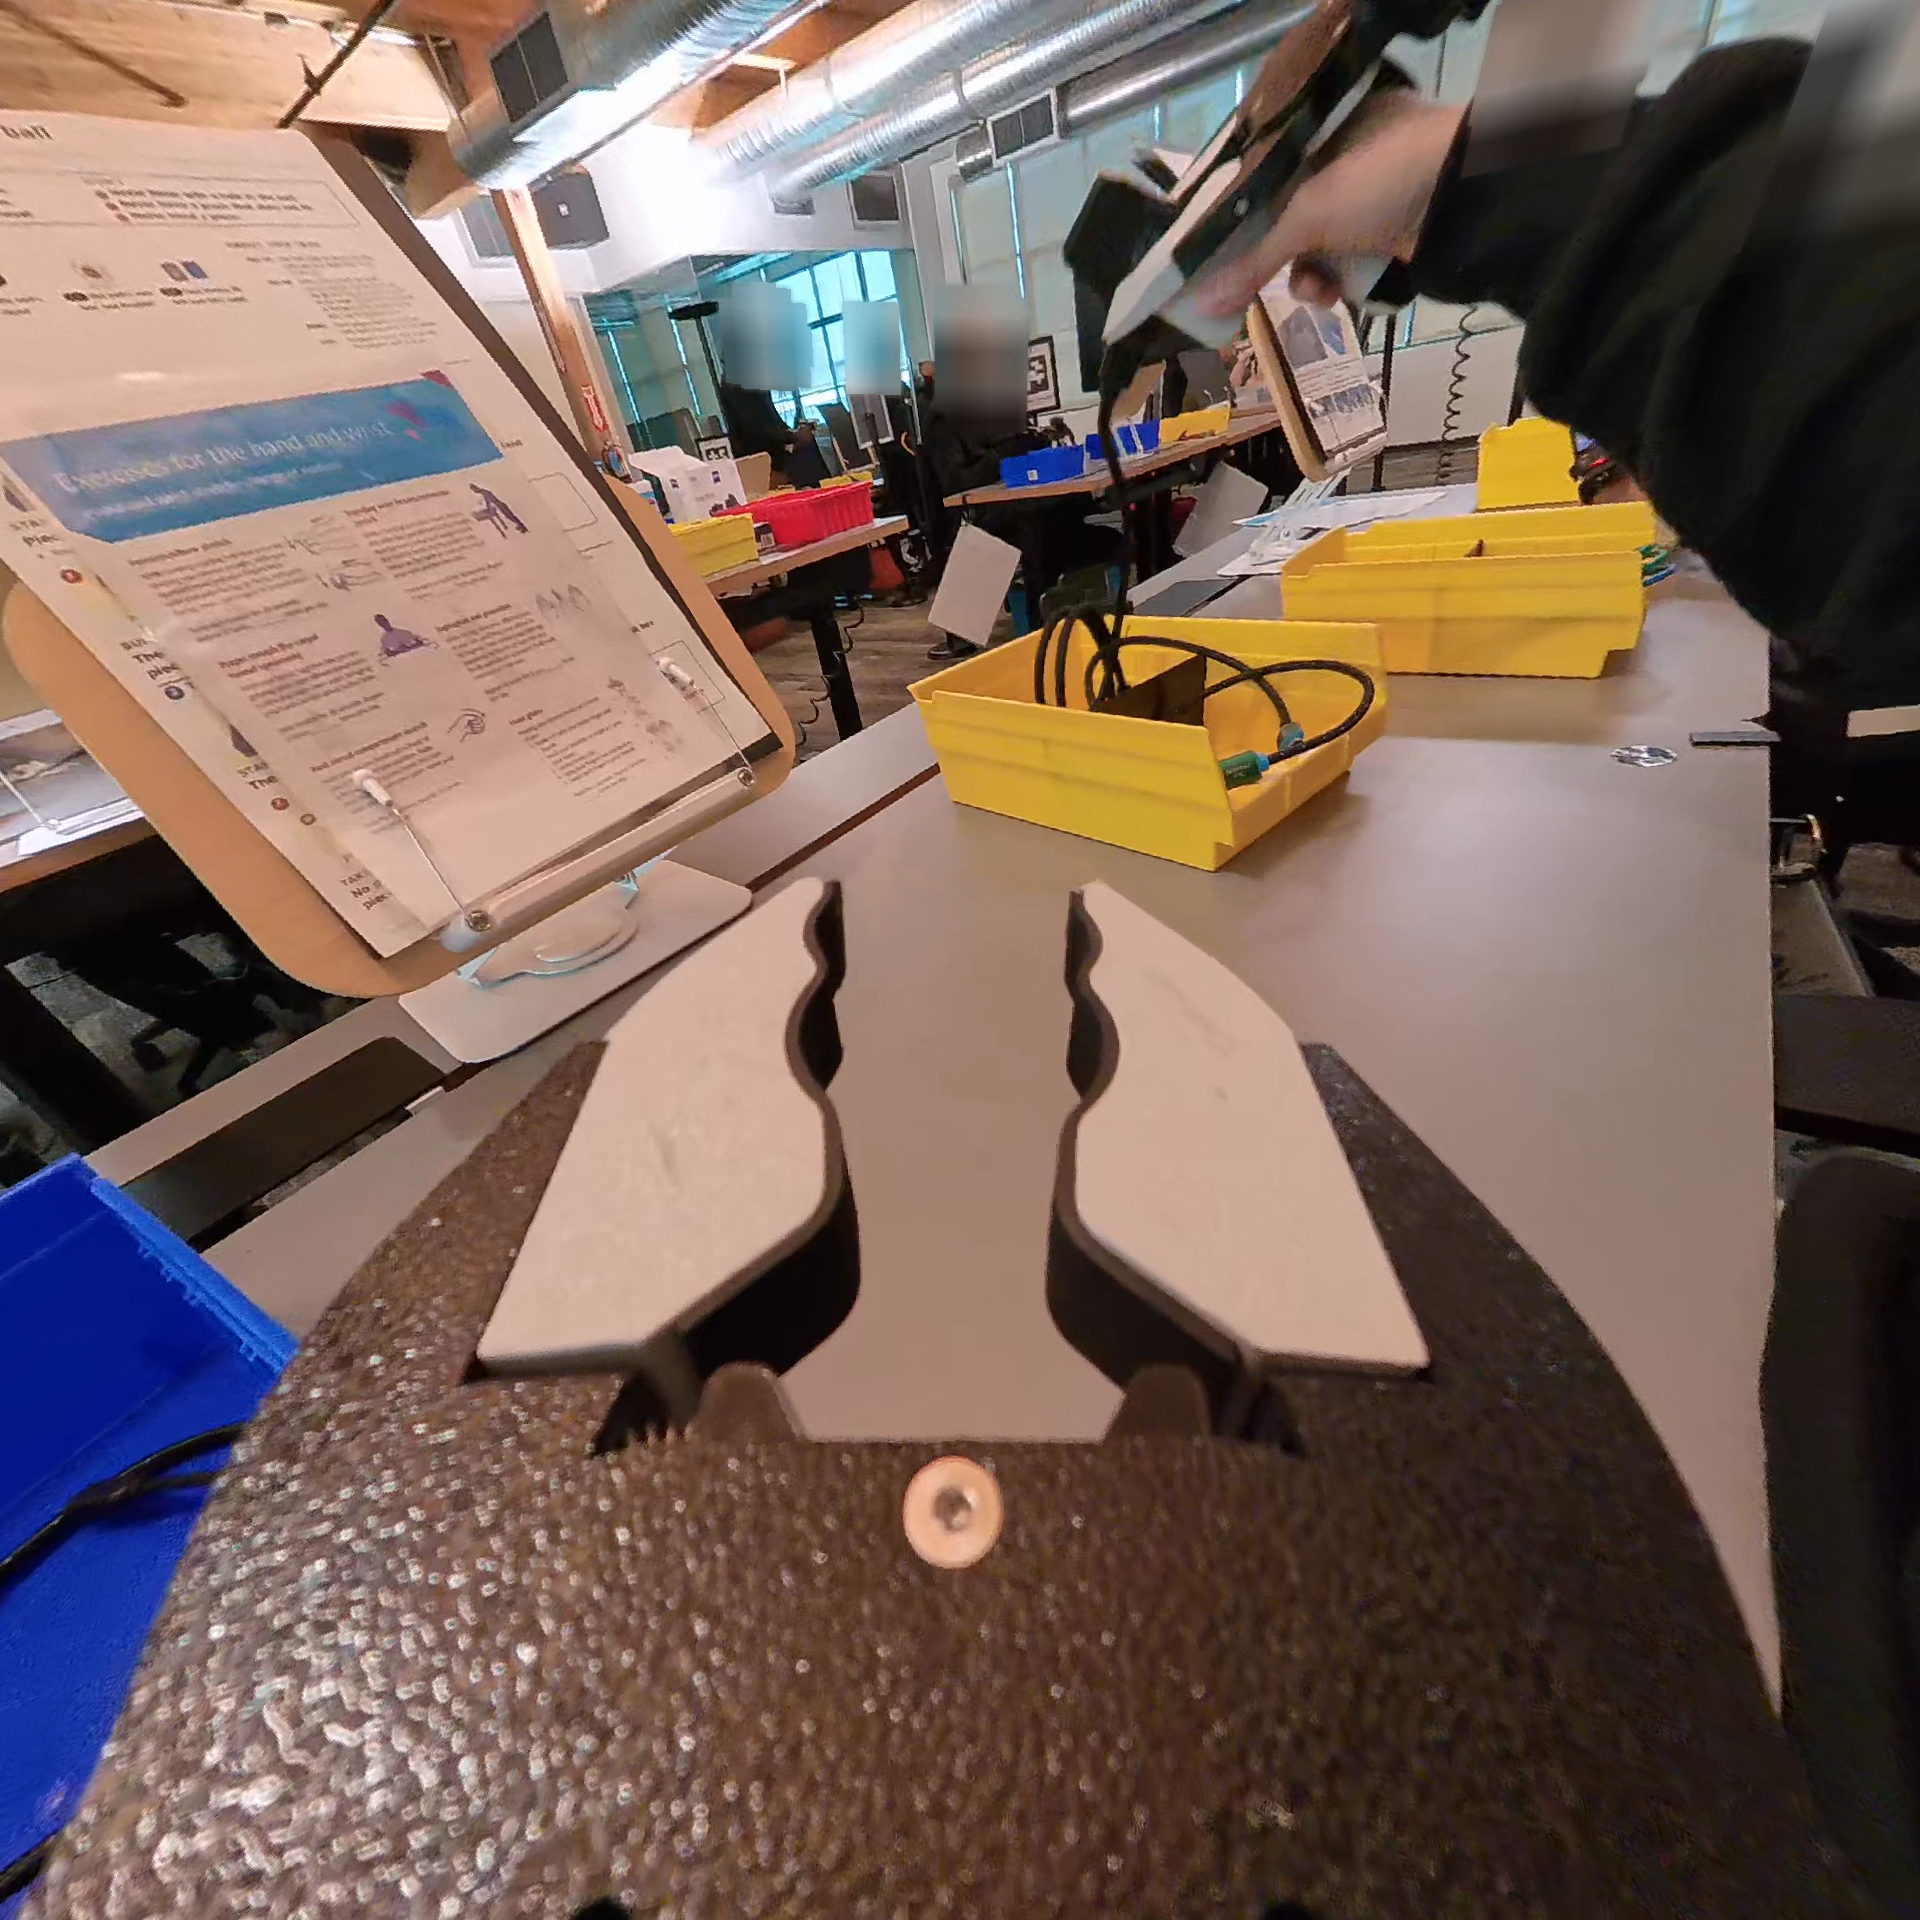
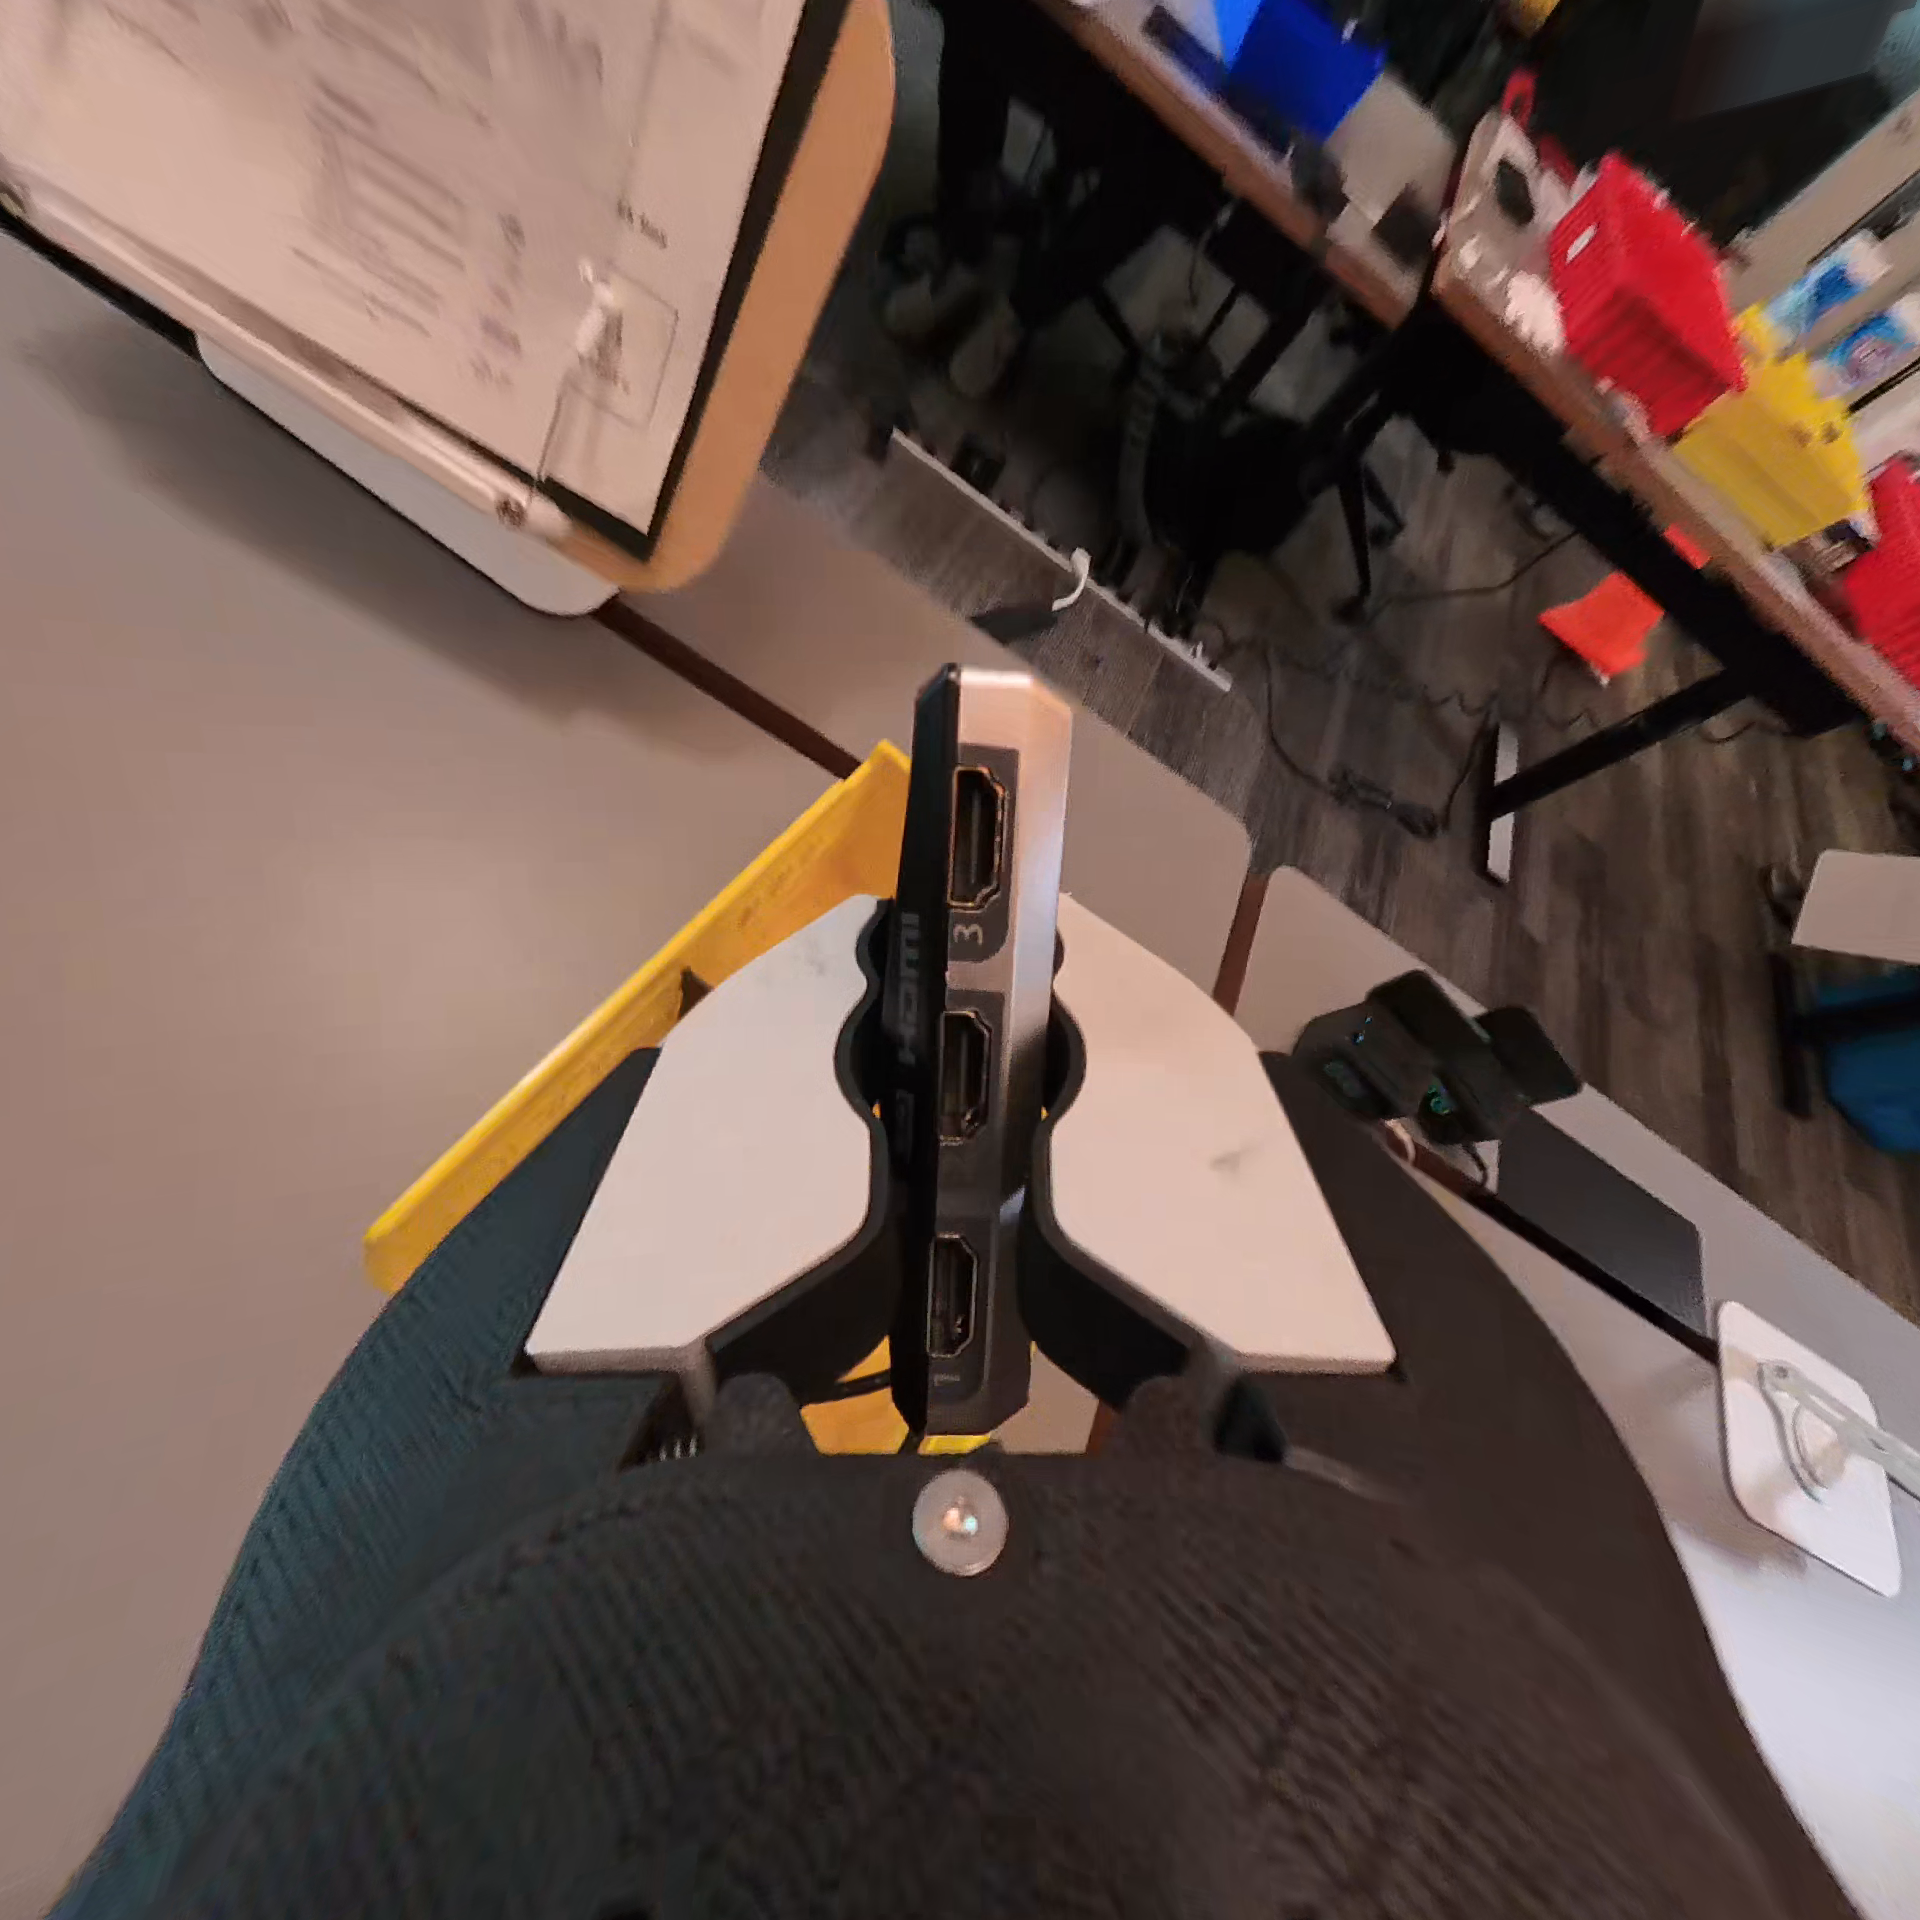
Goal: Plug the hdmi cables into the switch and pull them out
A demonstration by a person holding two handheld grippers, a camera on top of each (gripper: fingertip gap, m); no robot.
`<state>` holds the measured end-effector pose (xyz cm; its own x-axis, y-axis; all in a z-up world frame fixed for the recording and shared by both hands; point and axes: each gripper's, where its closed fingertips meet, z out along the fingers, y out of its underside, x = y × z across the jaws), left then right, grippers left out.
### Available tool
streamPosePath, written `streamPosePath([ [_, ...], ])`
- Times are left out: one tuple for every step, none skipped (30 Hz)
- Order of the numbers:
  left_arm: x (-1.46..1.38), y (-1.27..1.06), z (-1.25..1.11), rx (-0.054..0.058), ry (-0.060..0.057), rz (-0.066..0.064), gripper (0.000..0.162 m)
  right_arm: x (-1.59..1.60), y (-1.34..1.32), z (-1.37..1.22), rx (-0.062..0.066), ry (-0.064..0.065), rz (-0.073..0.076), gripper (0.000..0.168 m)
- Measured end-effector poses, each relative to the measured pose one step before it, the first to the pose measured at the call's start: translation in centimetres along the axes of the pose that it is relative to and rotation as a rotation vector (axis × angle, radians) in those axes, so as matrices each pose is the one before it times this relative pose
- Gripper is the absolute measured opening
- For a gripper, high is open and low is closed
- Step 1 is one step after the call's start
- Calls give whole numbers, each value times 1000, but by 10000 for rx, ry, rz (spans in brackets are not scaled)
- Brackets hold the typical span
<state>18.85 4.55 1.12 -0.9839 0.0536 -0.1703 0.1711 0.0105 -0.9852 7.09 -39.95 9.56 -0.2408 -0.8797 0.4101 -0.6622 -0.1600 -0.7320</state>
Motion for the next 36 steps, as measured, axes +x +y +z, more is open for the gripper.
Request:
streamPosePath([
  [4,85,9,-57,20,15,40,-157,774,923,-279,-127,-89,23],
  [-47,108,28,-59,-13,17,40,-125,731,889,-360,-95,-134,24],
  [-39,101,53,-50,1,-12,40,-189,718,877,-448,-138,-109,24],
  [12,91,85,-31,43,-48,40,-180,657,891,-493,-116,-106,24],
  [30,87,82,-20,51,-70,40,77,449,895,-402,112,-111,23],
  [25,98,81,-24,34,-66,40,262,445,939,-420,297,-232,23],
  [21,103,78,-31,28,-30,40,363,472,1007,-453,422,-372,24],
  [35,144,72,-44,32,4,39,289,376,1077,-396,497,-517,23],
  [2,154,60,-60,14,15,39,182,301,1136,-319,560,-628,24],
  [-33,180,62,-72,-5,17,39,50,138,1132,-229,640,-772,24],
  [-58,178,35,-65,1,12,39,-137,62,1077,-173,664,-929,24],
  [-83,156,20,-42,1,-6,39,-443,179,1071,-287,557,-1070,24],
  [-118,126,-7,-19,-3,-31,39,-597,176,1041,-360,481,-1123,24],
  [-142,113,-17,-1,9,-57,39,-557,37,945,-337,454,-1035,23],
  [-144,96,-52,9,17,-79,39,-715,-93,822,-245,239,-786,24],
  [-172,70,-55,22,0,-88,39,-755,-294,664,-72,73,-491,24],
  [-187,47,-73,40,-4,-87,39,-636,-389,489,18,-18,-255,25],
  [-165,30,-56,51,8,-96,39,-380,-449,345,73,18,-178,25],
  [-129,39,-47,48,23,-107,39,-257,-440,221,79,-36,-136,25],
  [-98,45,-24,38,35,-104,38,-279,-464,166,93,-184,-71,27],
  [-75,53,-1,26,33,-89,38,-617,-634,100,237,-488,-14,31],
  [-42,66,21,11,30,-76,38,-803,-754,47,354,-633,70,35],
  [-7,58,14,-1,36,-61,38,-681,-410,-40,199,-593,127,39],
  [8,41,29,1,24,-38,38,-422,-43,-47,-52,-454,166,43],
  [7,17,12,2,2,-5,38,-76,50,-48,-124,-198,75,43],
  [19,12,11,-5,-9,26,38,133,-11,-106,-12,38,-118,43],
  [9,18,-8,-17,-10,39,39,64,-55,-85,57,61,-171,43],
  [40,8,-9,-17,11,31,39,-134,-45,-54,64,-42,-76,43],
  [62,-20,-4,6,29,9,39,-239,-3,-30,43,-112,11,44],
  [49,-21,7,25,31,-24,39,-231,-20,-83,48,-113,-17,48],
  [38,7,35,10,29,-45,39,-110,-28,-210,101,-70,-105,53],
  [40,68,53,-24,29,-38,39,119,-64,-303,175,26,-58,58],
  [18,113,79,-45,17,-20,39,154,-36,-306,142,7,18,62],
  [26,120,93,-45,8,-5,39,137,-62,-292,136,15,-49,64],
  [62,76,97,-28,20,6,39,148,-35,-306,163,105,-193,64],
  [98,46,109,-14,33,8,39,225,-143,-338,271,229,-249,61],
])
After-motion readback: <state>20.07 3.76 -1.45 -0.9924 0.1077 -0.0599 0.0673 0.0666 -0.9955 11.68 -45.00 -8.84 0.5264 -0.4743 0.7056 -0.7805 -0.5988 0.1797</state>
